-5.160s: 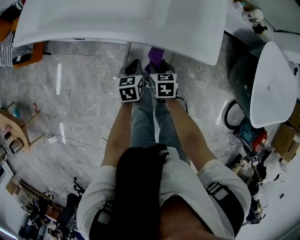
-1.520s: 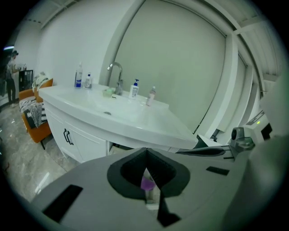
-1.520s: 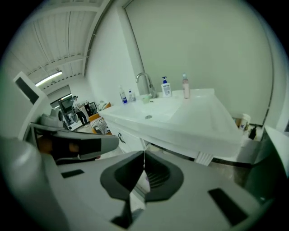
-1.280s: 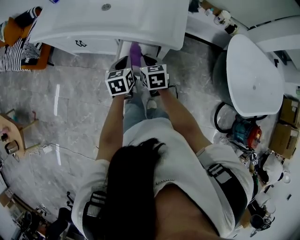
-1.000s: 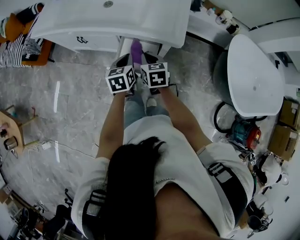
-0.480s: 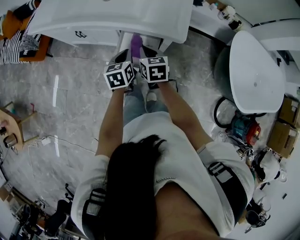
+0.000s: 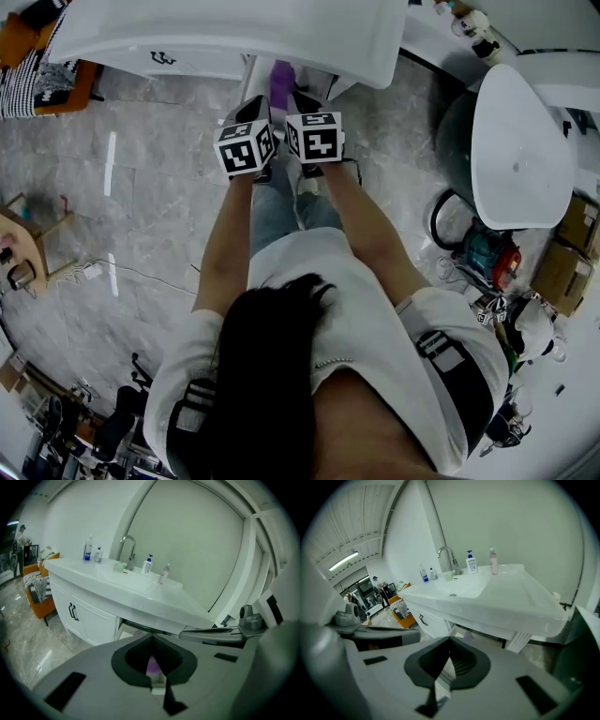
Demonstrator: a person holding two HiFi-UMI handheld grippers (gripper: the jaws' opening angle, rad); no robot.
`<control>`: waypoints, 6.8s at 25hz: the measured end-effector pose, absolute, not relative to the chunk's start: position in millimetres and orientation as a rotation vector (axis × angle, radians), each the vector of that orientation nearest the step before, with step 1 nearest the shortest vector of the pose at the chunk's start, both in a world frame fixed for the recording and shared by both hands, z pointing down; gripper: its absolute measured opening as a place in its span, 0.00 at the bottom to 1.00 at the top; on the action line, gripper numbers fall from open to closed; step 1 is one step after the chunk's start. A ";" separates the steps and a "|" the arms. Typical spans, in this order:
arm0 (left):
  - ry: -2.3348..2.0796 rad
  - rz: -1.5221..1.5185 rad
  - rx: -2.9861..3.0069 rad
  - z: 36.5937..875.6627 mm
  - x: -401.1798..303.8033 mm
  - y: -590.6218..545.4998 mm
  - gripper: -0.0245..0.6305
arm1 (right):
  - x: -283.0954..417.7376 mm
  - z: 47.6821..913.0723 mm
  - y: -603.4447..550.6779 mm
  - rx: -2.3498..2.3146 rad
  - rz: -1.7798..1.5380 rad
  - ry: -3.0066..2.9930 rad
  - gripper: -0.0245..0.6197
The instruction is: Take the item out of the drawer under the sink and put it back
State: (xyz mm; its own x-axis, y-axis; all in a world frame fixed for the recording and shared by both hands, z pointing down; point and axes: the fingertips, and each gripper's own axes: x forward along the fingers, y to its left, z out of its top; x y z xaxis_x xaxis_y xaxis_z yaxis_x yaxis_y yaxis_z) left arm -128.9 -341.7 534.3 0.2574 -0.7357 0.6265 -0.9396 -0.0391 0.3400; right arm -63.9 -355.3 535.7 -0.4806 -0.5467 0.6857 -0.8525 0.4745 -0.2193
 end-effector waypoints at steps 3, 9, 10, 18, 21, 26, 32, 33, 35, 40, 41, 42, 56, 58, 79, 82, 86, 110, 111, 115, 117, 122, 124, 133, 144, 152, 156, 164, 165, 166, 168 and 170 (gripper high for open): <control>-1.500 0.385 1.815 546.0 -129.2 -348.6 0.04 | -66.7 546.1 -360.5 1.158 0.775 -2.165 0.06; -1.466 0.411 1.778 571.2 -133.3 -366.2 0.04 | -72.1 571.3 -375.9 1.148 0.798 -2.113 0.06; -1.464 0.409 1.768 575.6 -133.9 -368.2 0.04 | -72.1 575.8 -377.5 1.146 0.803 -2.106 0.06; -1.422 0.482 1.770 604.7 -135.2 -379.1 0.04 | -75.9 603.6 -386.1 1.167 0.876 -2.089 0.06; -1.403 0.499 1.762 617.3 -133.2 -383.1 0.04 | -74.0 619.5 -387.3 1.161 0.901 -2.059 0.06; -1.383 0.524 1.745 640.2 -132.4 -392.5 0.04 | -75.5 645.7 -394.2 1.144 0.921 -2.046 0.07; -1.395 0.535 1.705 666.1 -150.3 -398.1 0.04 | -85.8 675.2 -393.8 1.087 0.992 -2.042 0.33; -1.402 0.538 1.699 669.6 -155.6 -399.1 0.04 | -87.2 679.1 -395.5 1.090 0.988 -2.044 0.39; -1.403 0.547 1.690 676.3 -162.7 -399.7 0.04 | -87.8 688.4 -396.8 1.083 0.968 -2.034 0.44; -1.383 0.559 1.691 691.3 -167.0 -406.0 0.04 | -86.0 716.2 -401.0 1.043 0.954 -1.992 0.49; -1.379 0.557 1.690 693.9 -167.0 -407.0 0.04 | -86.7 722.0 -401.6 1.035 0.959 -1.984 0.49; -1.374 0.554 1.688 696.7 -166.8 -407.6 0.04 | -87.9 727.6 -402.0 1.025 0.961 -1.976 0.49; -1.381 0.577 1.662 719.0 -168.6 -404.3 0.04 | -83.1 781.1 -400.8 0.991 0.870 -1.842 0.50; -1.410 0.590 1.675 718.3 -169.8 -408.8 0.04 | -81.9 785.0 -405.0 0.993 0.847 -1.829 0.50; -1.397 0.537 1.630 714.5 -176.0 -409.1 0.04 | -72.2 800.6 -409.8 1.008 0.773 -1.741 0.22; -1.387 0.533 1.648 708.0 -176.5 -411.9 0.04 | -74.4 790.0 -408.5 1.019 0.794 -1.773 0.21; -1.389 0.508 1.652 698.0 -175.9 -413.2 0.04 | -74.7 765.2 -403.4 1.031 0.839 -1.826 0.21; -1.436 0.406 1.737 581.5 -133.2 -377.0 0.04 | -43.8 595.7 -375.2 1.061 0.748 -2.110 0.21; -1.439 0.414 1.750 575.7 -130.9 -373.5 0.04 | -42.7 588.6 -371.7 1.059 0.751 -2.122 0.21; -1.452 0.423 1.768 555.5 -118.9 -363.3 0.04 | -35.7 564.9 -362.3 1.045 0.756 -2.164 0.21; -1.462 0.414 1.785 545.6 -110.7 -360.2 0.04 | -30.8 552.4 -358.7 1.045 0.735 -2.188 0.21; -1.516 0.365 1.796 518.3 -98.8 -344.6 0.04 | -24.5 528.0 -337.9 1.020 0.746 -2.252 0.21; -1.529 0.355 1.805 511.1 -92.2 -337.4 0.04 | -18.5 520.7 -331.8 1.030 0.743 -2.270 0.21; -1.612 0.300 1.847 479.7 -75.7 -313.4 0.04 | 0.8 474.5 -320.9 1.079 0.623 -2.380 0.21; -1.657 0.221 1.973 423.5 -49.0 -291.6 0.04 | 29.1 408.1 -305.6 1.229 0.422 -2.455 0.21; -1.663 0.133 2.158 365.4 -36.1 -273.8 0.04 | 38.3 345.6 -286.0 1.364 0.320 -2.555 0.21; -1.743 0.090 2.194 345.1 -38.2 -266.2 0.04 | 38.3 333.5 -278.1 1.399 0.274 -2.551 0.21; -1.753 0.058 2.247 331.0 -49.3 -259.1 0.04 | 20.4 325.7 -260.6 1.385 0.222 -2.583 0.21; -1.755 0.065 2.247 332.1 -50.7 -258.0 0.04 | 19.0 327.0 -259.1 1.386 0.224 -2.579 0.21; -1.755 0.071 2.247 333.4 -51.4 -256.9 0.04 | 18.3 327.8 -257.8 1.388 0.224 -2.575 0.21; -1.755 0.076 2.244 335.5 -52.6 -255.8 0.04 | 16.8 327.8 -256.4 1.392 0.215 -2.566 0.21; -1.756 0.076 2.244 335.7 -54.5 -253.9 0.04 | 14.3 328.1 -255.0 1.392 0.204 -2.557 0.21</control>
